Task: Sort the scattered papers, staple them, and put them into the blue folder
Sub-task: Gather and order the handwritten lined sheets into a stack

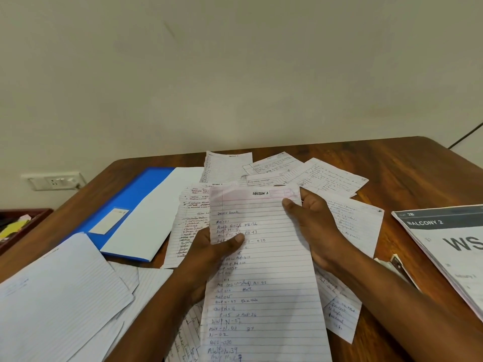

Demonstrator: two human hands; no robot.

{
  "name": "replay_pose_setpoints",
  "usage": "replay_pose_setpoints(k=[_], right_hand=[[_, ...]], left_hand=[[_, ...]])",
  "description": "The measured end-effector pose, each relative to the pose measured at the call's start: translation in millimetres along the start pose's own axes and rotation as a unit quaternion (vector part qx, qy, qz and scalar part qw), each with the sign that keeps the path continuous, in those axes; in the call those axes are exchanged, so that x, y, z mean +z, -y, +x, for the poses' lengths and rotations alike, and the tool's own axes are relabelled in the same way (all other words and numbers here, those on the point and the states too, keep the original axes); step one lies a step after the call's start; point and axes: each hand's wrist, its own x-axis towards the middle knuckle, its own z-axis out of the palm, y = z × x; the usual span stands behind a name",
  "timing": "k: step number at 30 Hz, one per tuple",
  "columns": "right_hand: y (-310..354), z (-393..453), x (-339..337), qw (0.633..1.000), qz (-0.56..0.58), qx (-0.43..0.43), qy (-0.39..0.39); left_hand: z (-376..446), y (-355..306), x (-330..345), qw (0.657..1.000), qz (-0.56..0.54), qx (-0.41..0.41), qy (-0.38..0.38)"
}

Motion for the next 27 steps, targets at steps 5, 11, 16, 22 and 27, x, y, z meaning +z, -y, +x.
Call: replay_pose_setpoints(k=[5,11,16,22,27], right_hand=[[-3,-3,-2,0.999,-0.024,-0.007,0.034],[-14,-1,-1,0.996,-0.057,-0.007,0.062],[-23,1,2,0.996,-0.065,-0.012,0.058],[-24,1,-1,0.998,-0.06,-0.008,0.034],[-25,0,3,0.999,-0.05,-0.008,0.017]], left_hand=[[2,0,-4,0.999,0.014,0.022,-0.023],[4,0,-4,0.998,-0.012,0.025,-0.057],[3,1,1,0.998,-0.028,0.029,-0.056],[7,0,-2,0.995,-0.018,0.046,-0.082],[10,4,-4,0.991,0.046,0.074,-0.097]])
